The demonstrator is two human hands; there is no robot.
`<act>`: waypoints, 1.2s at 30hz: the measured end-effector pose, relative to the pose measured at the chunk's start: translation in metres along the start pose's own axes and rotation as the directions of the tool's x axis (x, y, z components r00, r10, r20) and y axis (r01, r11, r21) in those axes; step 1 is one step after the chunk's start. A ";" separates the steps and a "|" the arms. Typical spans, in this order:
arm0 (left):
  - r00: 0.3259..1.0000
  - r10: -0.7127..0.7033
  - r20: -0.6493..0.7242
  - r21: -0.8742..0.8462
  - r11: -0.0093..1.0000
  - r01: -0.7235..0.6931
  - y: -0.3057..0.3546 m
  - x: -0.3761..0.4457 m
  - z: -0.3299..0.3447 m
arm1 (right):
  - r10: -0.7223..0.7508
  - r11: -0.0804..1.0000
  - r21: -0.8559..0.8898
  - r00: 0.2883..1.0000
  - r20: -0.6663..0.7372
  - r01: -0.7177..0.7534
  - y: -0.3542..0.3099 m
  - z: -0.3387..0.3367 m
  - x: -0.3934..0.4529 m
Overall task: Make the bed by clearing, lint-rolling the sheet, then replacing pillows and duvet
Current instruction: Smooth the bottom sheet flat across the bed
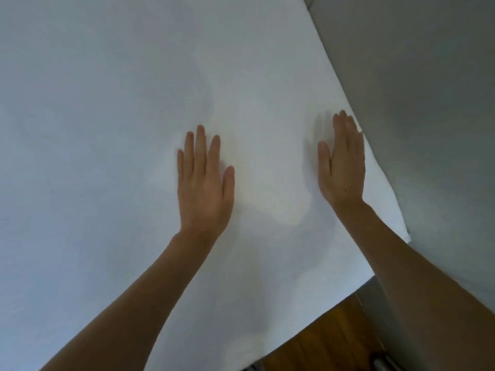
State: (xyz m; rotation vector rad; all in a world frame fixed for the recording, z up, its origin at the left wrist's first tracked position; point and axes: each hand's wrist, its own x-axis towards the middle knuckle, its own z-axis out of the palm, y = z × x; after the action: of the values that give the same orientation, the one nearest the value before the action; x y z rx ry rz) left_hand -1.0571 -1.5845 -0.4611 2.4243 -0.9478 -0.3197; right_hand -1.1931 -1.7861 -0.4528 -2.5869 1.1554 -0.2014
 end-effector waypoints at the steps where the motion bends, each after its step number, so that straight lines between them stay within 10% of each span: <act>1: 0.999 -0.035 0.005 0.027 0.999 0.035 -0.002 -0.027 0.003 | 0.057 0.998 0.013 0.998 -0.014 -0.057 0.016 -0.002 -0.026; 9: 0.932 0.148 0.330 0.180 0.960 -0.216 0.016 -0.211 0.042 | 0.339 0.939 -0.056 0.940 -0.039 -0.341 0.122 -0.007 -0.143; 19: 0.817 0.224 0.532 0.144 0.926 -0.348 0.036 -0.250 -0.005 | 0.355 0.935 -0.019 0.935 0.010 -0.355 0.085 -0.055 -0.150; 27: 0.807 -0.055 0.589 0.252 0.960 -0.119 0.003 -0.294 -0.160 | 0.310 0.938 0.108 0.936 0.169 -0.330 -0.075 -0.122 -0.211; 36: 0.869 -0.437 0.231 0.125 0.899 0.419 -0.056 -0.422 -0.372 | -0.076 0.958 0.286 0.932 0.354 -0.030 -0.326 -0.178 -0.331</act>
State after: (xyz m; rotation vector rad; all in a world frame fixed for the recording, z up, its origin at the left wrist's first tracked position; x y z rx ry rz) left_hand -1.1871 -1.1204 -0.1654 2.6912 -0.5087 -0.7849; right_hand -1.2282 -1.3715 -0.1799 -2.2578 0.8876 0.0967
